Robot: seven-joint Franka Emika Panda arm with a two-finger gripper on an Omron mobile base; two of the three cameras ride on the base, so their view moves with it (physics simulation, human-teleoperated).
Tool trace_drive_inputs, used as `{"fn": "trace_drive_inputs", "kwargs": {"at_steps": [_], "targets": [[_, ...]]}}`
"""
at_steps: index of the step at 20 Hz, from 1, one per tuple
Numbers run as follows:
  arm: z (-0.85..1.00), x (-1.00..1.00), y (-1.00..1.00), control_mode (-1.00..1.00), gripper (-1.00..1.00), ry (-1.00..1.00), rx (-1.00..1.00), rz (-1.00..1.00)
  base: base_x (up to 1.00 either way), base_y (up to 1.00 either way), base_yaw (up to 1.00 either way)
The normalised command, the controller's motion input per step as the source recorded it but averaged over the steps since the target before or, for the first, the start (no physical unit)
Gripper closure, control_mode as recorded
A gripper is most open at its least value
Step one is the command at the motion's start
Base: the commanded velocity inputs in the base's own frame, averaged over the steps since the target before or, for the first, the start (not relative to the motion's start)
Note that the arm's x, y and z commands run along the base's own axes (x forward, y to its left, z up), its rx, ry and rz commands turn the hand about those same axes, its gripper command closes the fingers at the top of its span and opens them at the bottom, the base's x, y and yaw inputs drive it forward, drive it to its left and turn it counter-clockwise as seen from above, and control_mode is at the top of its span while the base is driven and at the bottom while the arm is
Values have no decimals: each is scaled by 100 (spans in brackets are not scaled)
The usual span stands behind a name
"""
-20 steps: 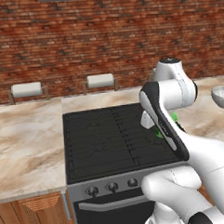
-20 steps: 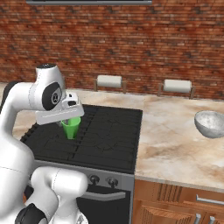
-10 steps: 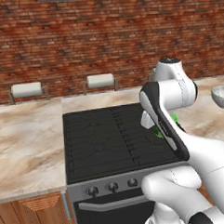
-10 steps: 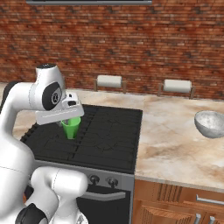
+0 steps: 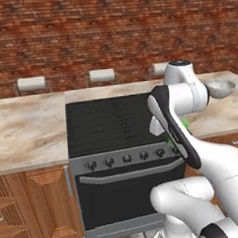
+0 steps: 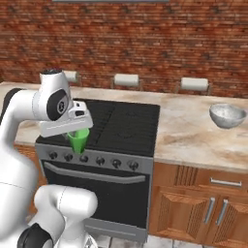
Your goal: Pick the cup and bowl from the counter and place them on the counter next to the sink.
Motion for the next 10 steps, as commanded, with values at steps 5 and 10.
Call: {"fn": "trace_drive_inputs", "kwargs": {"at_steps": [5,10], "targets": [[0,0,0,100,100,0,0,0,8,4,6],[0,0,0,100,100,0,0,0,0,39,62]]}}
